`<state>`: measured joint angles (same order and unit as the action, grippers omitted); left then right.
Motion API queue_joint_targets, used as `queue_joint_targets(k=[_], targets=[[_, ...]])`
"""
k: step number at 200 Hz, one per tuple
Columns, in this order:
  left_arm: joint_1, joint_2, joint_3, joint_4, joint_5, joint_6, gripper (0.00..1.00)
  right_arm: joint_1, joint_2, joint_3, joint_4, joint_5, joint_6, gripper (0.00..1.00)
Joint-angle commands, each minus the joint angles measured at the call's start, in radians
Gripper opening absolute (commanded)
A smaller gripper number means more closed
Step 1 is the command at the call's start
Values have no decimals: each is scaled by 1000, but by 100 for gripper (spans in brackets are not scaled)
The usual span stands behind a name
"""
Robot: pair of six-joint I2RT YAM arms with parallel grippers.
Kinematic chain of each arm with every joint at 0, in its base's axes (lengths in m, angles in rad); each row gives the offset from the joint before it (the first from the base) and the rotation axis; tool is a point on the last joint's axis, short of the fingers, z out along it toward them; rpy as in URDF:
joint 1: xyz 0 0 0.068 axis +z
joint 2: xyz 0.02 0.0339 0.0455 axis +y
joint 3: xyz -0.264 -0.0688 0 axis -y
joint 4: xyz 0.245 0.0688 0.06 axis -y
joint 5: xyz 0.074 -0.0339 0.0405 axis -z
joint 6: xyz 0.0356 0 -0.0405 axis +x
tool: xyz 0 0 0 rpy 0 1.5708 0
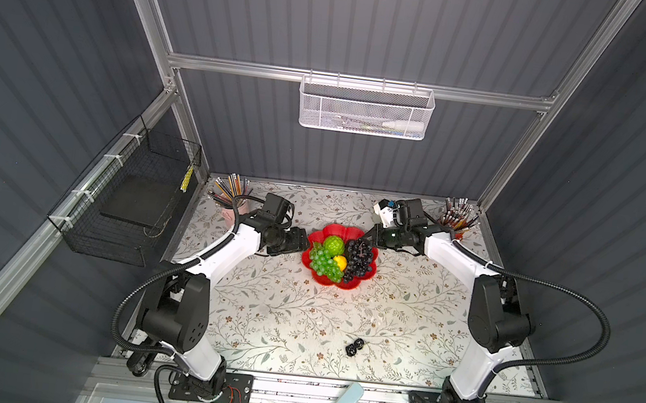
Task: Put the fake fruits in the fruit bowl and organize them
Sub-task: 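Lower the dark grapes into the bowl beside the avocado and open the right gripper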
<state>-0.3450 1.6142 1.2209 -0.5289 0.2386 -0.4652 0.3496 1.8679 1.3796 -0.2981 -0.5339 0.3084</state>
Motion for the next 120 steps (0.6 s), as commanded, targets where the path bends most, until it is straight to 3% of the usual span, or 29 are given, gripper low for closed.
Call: queue_joint_targets(k=[1, 29, 53, 120], targets=[[5, 15, 13, 1, 4, -10, 74, 0, 31, 34, 8, 9, -19, 0], [5, 15, 12, 0, 8, -9, 74, 5, 58, 46, 17, -14, -11, 5], [5, 9, 10, -1, 8, -11, 74, 14, 55, 66, -9, -10, -28, 19], [5, -8, 8, -20, 13, 1, 77, 67, -109, 105, -173, 150, -149, 44]])
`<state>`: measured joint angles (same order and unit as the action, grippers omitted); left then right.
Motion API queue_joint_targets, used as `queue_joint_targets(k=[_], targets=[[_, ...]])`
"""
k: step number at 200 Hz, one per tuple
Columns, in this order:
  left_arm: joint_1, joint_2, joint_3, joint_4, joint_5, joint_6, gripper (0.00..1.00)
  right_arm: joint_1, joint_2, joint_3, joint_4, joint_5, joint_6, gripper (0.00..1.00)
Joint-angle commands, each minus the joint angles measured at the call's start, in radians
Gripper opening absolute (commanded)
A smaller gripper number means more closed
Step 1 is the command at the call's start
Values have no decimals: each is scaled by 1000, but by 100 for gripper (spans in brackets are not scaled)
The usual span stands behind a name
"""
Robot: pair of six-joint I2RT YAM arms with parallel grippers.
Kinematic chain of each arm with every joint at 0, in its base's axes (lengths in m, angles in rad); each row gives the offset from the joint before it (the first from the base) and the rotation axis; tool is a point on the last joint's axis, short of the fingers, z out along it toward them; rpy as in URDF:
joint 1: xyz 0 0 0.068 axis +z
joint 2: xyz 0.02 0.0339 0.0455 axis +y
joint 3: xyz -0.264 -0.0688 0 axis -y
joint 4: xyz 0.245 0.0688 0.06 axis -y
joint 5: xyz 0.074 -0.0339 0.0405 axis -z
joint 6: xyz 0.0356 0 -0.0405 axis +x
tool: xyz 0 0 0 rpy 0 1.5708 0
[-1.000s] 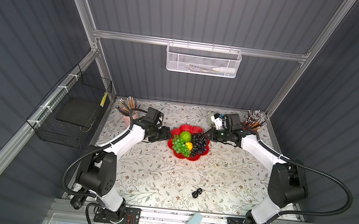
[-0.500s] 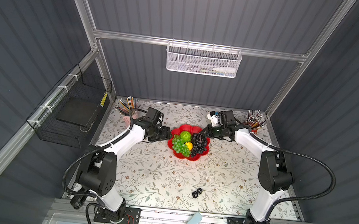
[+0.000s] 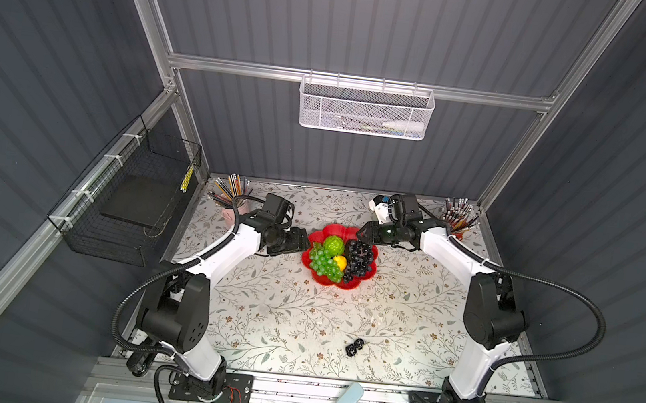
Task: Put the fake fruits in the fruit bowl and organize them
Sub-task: 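Lower the dark grapes into the bowl beside the avocado and open the right gripper, then move the right gripper down to the dark cherries and grasp their stems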
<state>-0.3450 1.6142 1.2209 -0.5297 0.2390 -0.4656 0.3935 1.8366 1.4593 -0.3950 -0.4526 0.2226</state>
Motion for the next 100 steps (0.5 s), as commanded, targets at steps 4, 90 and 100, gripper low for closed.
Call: queue_joint_targets(k=[4, 90, 100], targets=[[5, -7, 8, -20, 12, 2, 77, 25, -88, 22, -80, 75, -65, 45], [5, 46, 32, -24, 33, 1, 76, 43, -168, -107, -62, 165, -47, 30], [5, 40, 32, -29, 32, 3, 76, 46, -186, -125, -54, 161, -36, 26]])
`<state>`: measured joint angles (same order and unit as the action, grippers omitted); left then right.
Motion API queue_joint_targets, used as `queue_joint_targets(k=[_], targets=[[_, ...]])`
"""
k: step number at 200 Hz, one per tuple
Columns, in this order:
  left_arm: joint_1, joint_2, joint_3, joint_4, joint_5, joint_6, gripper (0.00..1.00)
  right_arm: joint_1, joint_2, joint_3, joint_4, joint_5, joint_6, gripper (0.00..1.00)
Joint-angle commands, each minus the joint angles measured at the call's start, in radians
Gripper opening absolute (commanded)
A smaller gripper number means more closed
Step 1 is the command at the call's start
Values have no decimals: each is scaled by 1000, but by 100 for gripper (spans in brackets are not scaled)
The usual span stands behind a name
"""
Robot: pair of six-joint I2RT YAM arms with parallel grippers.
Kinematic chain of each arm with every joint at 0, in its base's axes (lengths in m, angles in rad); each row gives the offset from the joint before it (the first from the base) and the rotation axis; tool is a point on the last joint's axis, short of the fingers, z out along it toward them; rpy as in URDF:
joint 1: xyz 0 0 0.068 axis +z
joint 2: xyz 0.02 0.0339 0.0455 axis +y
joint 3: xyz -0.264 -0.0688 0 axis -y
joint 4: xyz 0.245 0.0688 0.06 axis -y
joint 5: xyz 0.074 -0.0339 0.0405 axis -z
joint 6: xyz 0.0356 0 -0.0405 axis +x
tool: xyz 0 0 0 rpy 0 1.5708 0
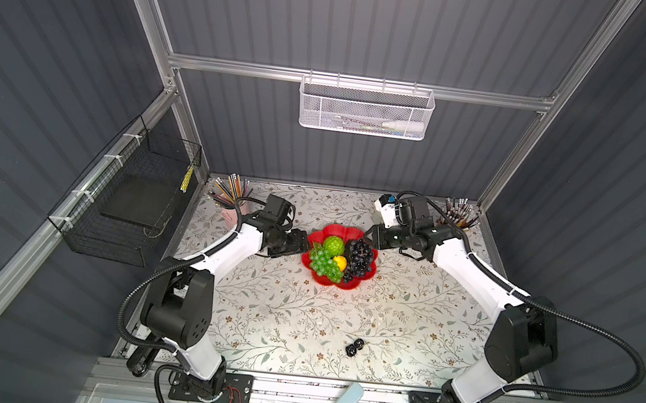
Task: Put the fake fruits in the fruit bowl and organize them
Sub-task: 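Move the right gripper down to the dark cherries and grasp their stems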
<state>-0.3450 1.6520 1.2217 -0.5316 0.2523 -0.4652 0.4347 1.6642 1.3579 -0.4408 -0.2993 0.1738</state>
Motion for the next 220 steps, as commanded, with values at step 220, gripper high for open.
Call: queue_joint_targets(k=[220], targets=[[5, 2, 0, 17, -22, 16, 75, 467, -432, -744, 6, -26, 590, 48]])
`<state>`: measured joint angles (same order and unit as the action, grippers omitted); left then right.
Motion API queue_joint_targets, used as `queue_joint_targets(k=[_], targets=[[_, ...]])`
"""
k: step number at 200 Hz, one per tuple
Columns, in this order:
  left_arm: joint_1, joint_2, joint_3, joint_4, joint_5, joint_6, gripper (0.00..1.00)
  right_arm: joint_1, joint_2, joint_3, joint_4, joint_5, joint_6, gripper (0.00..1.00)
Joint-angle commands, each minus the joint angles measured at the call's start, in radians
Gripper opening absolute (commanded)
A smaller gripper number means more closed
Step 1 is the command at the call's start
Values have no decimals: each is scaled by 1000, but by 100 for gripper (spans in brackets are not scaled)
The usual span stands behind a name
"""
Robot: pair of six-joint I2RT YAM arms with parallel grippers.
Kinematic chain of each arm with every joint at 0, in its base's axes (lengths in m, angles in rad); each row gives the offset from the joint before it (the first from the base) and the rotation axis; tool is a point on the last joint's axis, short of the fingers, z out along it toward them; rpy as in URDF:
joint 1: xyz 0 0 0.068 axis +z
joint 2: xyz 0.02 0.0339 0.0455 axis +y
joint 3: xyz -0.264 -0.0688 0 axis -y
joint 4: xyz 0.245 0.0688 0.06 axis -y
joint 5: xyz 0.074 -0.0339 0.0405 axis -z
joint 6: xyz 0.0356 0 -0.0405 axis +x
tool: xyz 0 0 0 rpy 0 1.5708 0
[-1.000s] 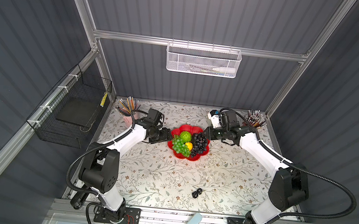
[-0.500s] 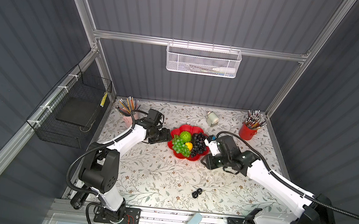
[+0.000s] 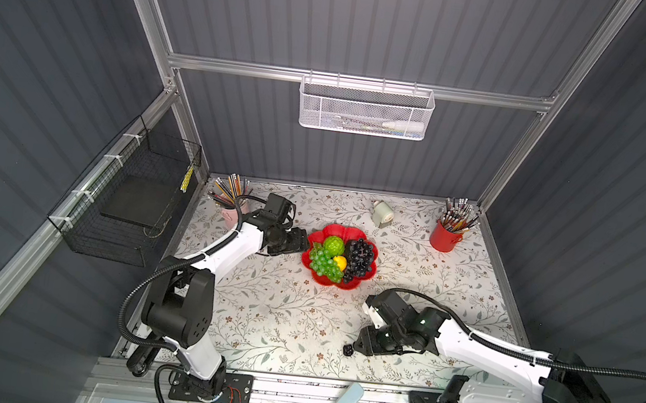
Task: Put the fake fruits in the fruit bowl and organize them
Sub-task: 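Move the right gripper down to the dark cherries and grasp their stems, then lift the cherries with the right gripper and carry them over the bowl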
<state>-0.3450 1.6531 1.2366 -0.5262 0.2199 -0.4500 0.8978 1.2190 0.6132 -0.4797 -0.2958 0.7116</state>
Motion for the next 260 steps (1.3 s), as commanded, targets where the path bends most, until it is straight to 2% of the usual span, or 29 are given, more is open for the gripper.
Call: queue_joint_targets(k=[1, 96, 132, 158, 224, 241, 260], targets=[[5, 1, -15, 12, 11, 0, 75, 4, 16, 2, 44, -31, 52, 48], [5, 4, -28, 29, 19, -3, 75, -25, 80, 31, 45, 1, 48, 45], [5, 4, -33, 31, 19, -2, 75, -26, 103, 52, 42, 14, 39, 36], [5, 5, -39, 36, 21, -6, 75, -29, 106, 59, 42, 29, 34, 23], [5, 7, -37, 38, 24, -6, 75, -39, 91, 63, 44, 43, 1, 0], [5, 8, -39, 40, 22, -6, 75, -39, 60, 74, 37, 44, -29, 0], [5, 11, -39, 38, 22, -7, 75, -40, 27, 106, -18, 101, -71, 0]])
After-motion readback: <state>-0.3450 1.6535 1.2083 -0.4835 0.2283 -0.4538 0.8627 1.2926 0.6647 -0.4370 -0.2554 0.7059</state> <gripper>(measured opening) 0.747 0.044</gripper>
